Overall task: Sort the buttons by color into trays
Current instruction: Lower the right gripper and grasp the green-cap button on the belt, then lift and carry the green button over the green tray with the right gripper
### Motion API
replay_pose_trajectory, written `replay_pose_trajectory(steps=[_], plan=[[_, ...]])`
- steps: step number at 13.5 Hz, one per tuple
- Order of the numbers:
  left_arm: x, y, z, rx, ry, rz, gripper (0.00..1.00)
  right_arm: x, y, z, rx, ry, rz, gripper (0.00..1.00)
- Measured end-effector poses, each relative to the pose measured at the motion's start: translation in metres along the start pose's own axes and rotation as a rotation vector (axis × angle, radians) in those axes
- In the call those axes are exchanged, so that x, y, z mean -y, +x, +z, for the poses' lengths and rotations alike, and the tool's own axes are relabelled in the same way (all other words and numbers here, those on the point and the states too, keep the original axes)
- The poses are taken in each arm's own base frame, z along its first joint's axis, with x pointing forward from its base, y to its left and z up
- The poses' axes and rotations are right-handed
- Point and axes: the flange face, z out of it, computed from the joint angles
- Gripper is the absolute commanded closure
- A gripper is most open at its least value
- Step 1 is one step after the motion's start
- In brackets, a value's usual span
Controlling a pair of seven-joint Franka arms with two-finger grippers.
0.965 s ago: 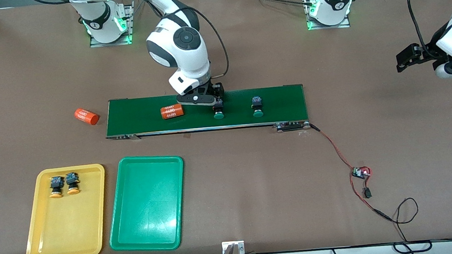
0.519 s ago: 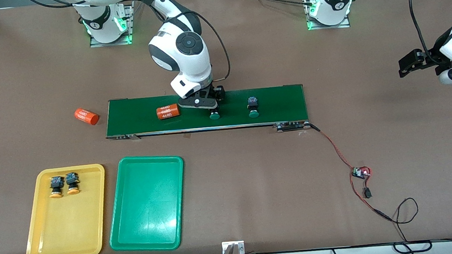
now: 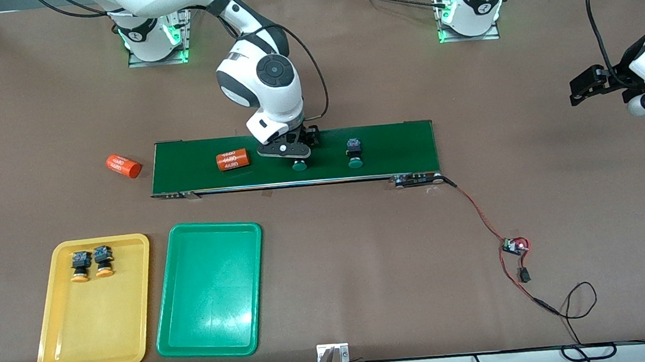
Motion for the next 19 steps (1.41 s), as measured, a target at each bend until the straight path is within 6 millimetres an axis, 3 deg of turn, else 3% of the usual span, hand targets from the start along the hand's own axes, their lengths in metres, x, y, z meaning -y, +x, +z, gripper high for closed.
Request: replay_pose_trajectory(steps=[2,3,7,11,13,15,17,19], plan=[[0.001,0.0,-0.002,-0.002,0.0,-0.001,0.0,-0.003,0.004,0.002,-0.003,-0.005,-0.004,0.91],[0.001,0.0,-0.002,-0.002,0.0,-0.002,0.0,-0.003,0.008,0.001,-0.007,-0.003,-0.005,0.98],[0.002,0.0,-0.004,-0.004,0.0,-0.003,0.0,-0.01,0.034,-0.011,-0.037,0.004,0.013,0.98],[0.001,-0.001,-0.003,0.002,0.0,0.0,0.0,-0.039,0.105,-0.054,-0.053,-0.038,-0.025,0.96],[0.0,-0.001,-0.003,0.003,0.0,0.001,0.0,-0.069,0.151,-0.078,-0.069,-0.028,-0.063,0.96],[0.0,-0.001,-0.003,0.004,0.0,0.001,0.0,-0.112,0.194,-0.085,-0.097,-0.044,-0.097,0.95],[0.0,-0.001,-0.003,0.006,0.0,0.001,0.0,-0.149,0.231,-0.08,-0.115,-0.049,-0.118,0.95],[0.0,-0.002,-0.003,0.012,0.0,0.001,0.0,-0.175,0.261,-0.062,-0.119,-0.044,-0.135,0.94]])
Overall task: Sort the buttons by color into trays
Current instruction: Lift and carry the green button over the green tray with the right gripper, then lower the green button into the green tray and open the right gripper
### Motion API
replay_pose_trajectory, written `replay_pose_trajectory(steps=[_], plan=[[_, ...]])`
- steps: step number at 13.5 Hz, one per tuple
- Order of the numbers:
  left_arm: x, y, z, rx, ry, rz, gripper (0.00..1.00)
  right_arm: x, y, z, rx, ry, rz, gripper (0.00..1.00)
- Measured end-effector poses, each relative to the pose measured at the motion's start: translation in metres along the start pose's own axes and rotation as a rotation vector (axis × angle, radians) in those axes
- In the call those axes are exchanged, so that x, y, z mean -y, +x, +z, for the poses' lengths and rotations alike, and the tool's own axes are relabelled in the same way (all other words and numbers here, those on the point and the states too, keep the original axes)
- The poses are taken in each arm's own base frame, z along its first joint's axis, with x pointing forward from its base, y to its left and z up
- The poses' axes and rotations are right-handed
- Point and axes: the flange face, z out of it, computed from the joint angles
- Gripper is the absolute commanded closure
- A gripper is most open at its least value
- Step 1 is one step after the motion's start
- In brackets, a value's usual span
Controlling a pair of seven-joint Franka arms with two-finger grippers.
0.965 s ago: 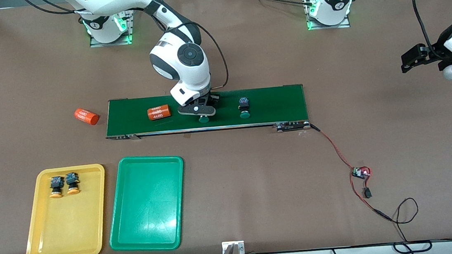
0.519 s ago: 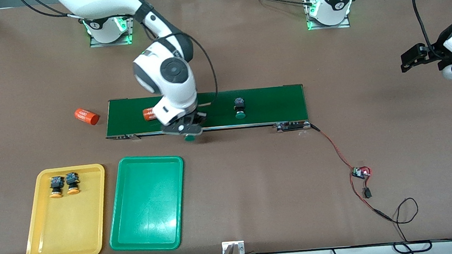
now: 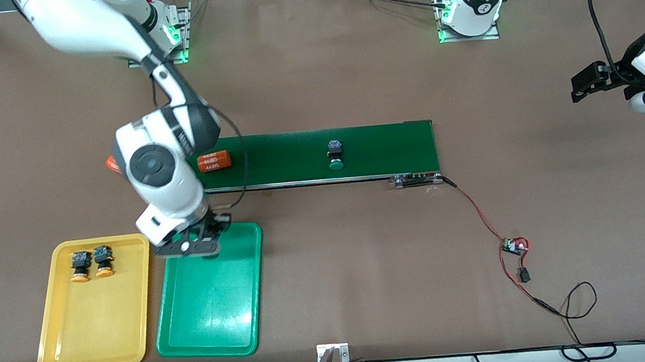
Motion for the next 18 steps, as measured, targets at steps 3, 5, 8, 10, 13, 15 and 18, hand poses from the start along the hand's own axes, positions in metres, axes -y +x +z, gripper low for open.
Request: replay_pose_trajectory(steps=[3,5,8,10,13,15,18], plan=[[0.0,-0.001,0.0,0.005,0.0,0.001,0.0,-0.025,0.024,0.038,-0.031,0.02,-0.011,0.93],[0.0,-0.001,-0.002,0.003,0.0,0.001,0.0,-0.036,0.031,0.064,-0.061,0.038,-0.005,0.93],[0.0,-0.001,-0.003,0.002,0.0,0.001,0.0,-0.042,0.034,0.1,-0.103,0.06,-0.001,0.58],[0.0,-0.001,-0.002,0.005,0.0,0.001,0.0,-0.043,0.033,0.115,-0.113,0.065,-0.006,0.19],[0.0,-0.002,-0.002,0.014,0.0,0.001,0.0,-0.052,0.038,0.123,-0.162,0.074,-0.065,0.0],[0.0,-0.003,-0.002,0.016,0.0,0.001,0.0,-0.06,0.038,0.129,-0.179,0.074,-0.077,0.0],[0.0,-0.003,-0.002,0.018,0.0,0.001,0.0,-0.052,0.035,0.123,-0.187,0.08,-0.088,0.0]])
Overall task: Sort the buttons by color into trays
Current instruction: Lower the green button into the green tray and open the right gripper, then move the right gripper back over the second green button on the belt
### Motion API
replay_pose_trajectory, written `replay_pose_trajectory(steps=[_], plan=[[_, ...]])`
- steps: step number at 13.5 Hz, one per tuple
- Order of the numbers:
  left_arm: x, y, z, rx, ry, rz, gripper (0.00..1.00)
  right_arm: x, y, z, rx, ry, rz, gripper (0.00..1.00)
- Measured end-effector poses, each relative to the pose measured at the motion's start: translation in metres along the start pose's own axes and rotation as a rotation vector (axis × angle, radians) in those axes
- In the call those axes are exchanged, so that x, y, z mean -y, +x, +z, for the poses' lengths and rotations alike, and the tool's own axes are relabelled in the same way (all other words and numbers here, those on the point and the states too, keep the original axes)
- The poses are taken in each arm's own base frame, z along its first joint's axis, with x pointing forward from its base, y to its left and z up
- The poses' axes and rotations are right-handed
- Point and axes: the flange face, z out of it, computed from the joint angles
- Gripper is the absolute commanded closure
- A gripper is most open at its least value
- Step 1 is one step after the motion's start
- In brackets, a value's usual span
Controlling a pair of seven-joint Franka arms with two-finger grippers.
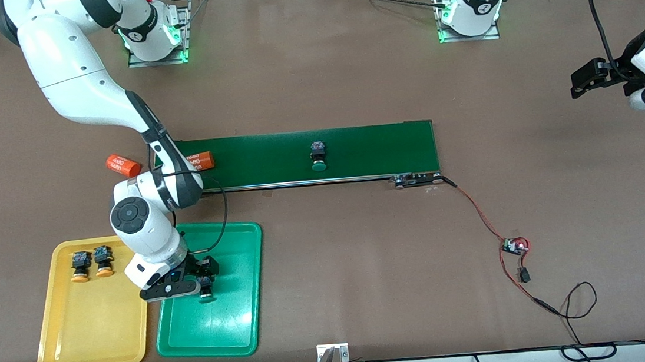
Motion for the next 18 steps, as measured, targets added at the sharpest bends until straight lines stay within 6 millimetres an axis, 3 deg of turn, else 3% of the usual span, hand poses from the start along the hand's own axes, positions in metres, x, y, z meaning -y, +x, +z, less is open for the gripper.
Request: replay_pose_trajectory(steps=[3,9,11,14,16,18], plan=[[0.0,0.0,0.0,0.0,0.0,0.0,0.0,0.022,-0.007,-0.027,0.037,-0.001,0.004,0.0],[0.0,0.0,-0.001,-0.001,0.0,0.0,0.0,0.071,-0.021,-0.122,0.215,-0.006,0.113,0.0],[0.0,0.0,-0.001,0.0,0.0,-0.001,0.0,0.09,-0.038,-0.148,0.264,0.019,0.135,0.0],[0.002,-0.001,-0.002,-0.001,0.0,-0.003,0.0,0.135,-0.079,-0.179,0.308,0.031,0.193,0.0],[0.002,-0.001,-0.002,0.002,0.0,-0.003,0.0,0.166,-0.106,-0.191,0.331,0.035,0.218,0.0],[0.002,-0.002,-0.002,0.009,-0.001,-0.004,0.0,0.189,-0.121,-0.198,0.337,0.043,0.238,0.0]])
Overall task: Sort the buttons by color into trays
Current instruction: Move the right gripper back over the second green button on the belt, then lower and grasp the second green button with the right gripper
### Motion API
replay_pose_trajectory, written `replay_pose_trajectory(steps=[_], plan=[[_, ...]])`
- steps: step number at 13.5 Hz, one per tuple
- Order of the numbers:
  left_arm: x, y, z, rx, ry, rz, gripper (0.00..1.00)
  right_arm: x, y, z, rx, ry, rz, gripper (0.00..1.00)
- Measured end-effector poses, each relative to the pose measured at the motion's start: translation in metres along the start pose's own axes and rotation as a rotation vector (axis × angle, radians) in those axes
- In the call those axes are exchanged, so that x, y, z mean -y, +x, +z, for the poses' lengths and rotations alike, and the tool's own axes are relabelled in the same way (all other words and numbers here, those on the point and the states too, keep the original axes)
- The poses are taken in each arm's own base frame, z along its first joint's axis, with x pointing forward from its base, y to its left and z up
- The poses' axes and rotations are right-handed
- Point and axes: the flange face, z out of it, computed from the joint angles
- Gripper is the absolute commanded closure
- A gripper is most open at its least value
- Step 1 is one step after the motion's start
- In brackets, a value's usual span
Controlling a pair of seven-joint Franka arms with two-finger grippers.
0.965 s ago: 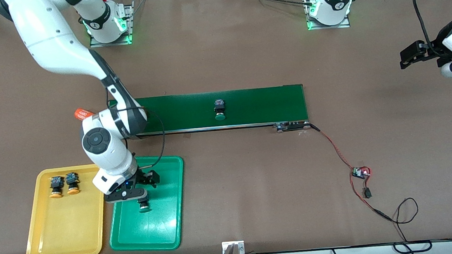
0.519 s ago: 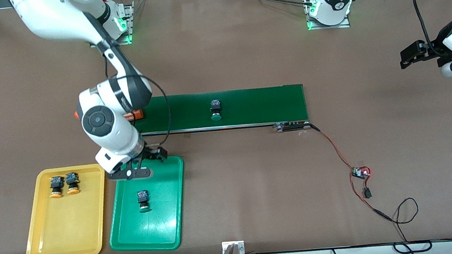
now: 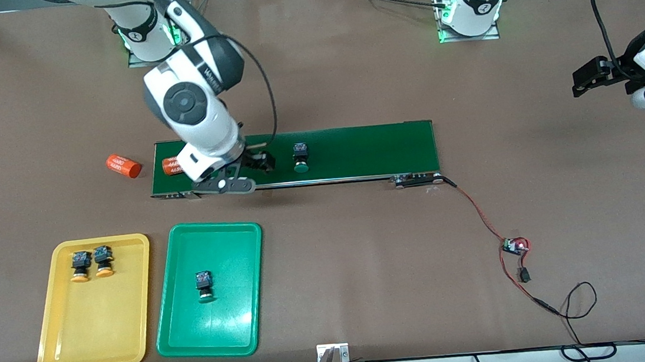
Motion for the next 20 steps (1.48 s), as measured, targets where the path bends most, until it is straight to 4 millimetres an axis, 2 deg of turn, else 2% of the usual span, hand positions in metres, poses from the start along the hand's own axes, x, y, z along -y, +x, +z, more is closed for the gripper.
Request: replay_pose_trajectory(steps=[2,5,9,17,18,20], plan=[[0.0,0.0,0.0,0.001,0.0,0.0,0.0,0.013,-0.012,0.004,-0.009,0.013,-0.012,0.0],[0.0,0.0,-0.001,0.001,0.0,0.0,0.0,0.025,-0.03,0.02,-0.042,0.024,-0.032,0.0],[0.0,-0.003,-0.005,-0.006,0.0,0.0,0.0,0.032,-0.05,0.045,-0.079,0.029,-0.051,0.0],[0.002,-0.013,-0.016,-0.006,0.0,-0.004,0.0,0.035,-0.061,0.087,-0.053,0.02,-0.069,0.0],[0.002,-0.013,-0.016,-0.007,0.0,-0.004,0.0,0.034,-0.062,0.093,-0.044,0.014,-0.069,0.02],[0.002,-0.013,-0.016,-0.007,0.0,0.0,0.0,0.03,-0.066,0.105,-0.027,0.0,-0.07,0.2]])
